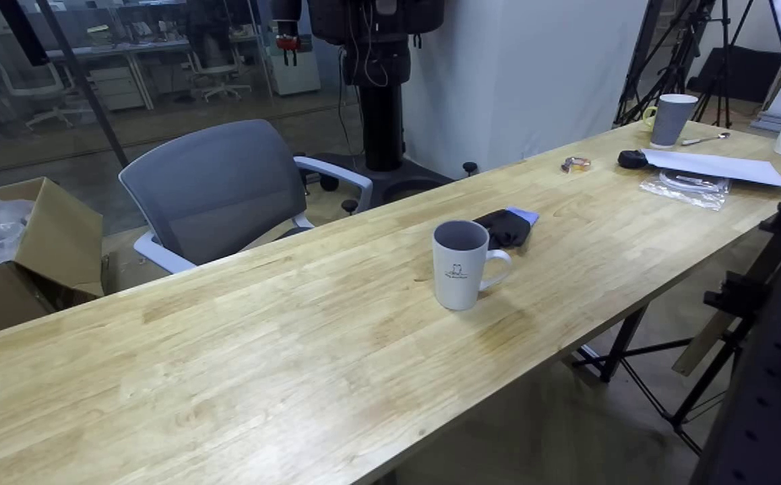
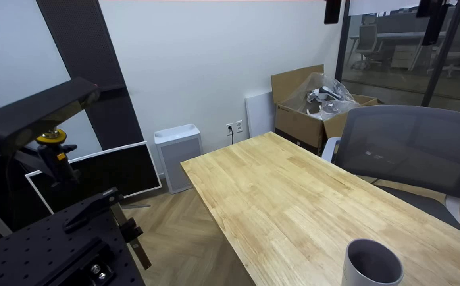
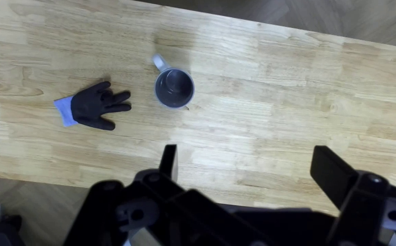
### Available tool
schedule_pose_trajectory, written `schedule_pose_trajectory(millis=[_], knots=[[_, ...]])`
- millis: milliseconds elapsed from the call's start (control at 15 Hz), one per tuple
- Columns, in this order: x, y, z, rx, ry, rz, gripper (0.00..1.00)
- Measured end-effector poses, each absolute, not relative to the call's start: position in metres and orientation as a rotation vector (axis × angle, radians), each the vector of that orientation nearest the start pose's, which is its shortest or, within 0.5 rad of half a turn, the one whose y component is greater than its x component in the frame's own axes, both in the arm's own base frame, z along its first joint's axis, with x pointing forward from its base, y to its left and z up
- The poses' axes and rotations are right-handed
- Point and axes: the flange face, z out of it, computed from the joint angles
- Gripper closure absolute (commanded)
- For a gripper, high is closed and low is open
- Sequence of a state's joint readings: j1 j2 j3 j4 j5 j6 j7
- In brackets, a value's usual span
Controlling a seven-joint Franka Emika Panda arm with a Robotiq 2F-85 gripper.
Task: Pick up the mug then set it back down
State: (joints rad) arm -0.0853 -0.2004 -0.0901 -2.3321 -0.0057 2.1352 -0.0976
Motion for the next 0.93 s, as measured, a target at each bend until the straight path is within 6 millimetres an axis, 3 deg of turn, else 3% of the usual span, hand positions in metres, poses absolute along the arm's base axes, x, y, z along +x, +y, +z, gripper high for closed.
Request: schedule_pose_trajectory(millis=[267,933], knots=[[0.467,-0.084,0.405,-3.118,0.117,0.070,0.00],[0.467,-0.084,0.400,-3.118,0.096,0.071,0.00]])
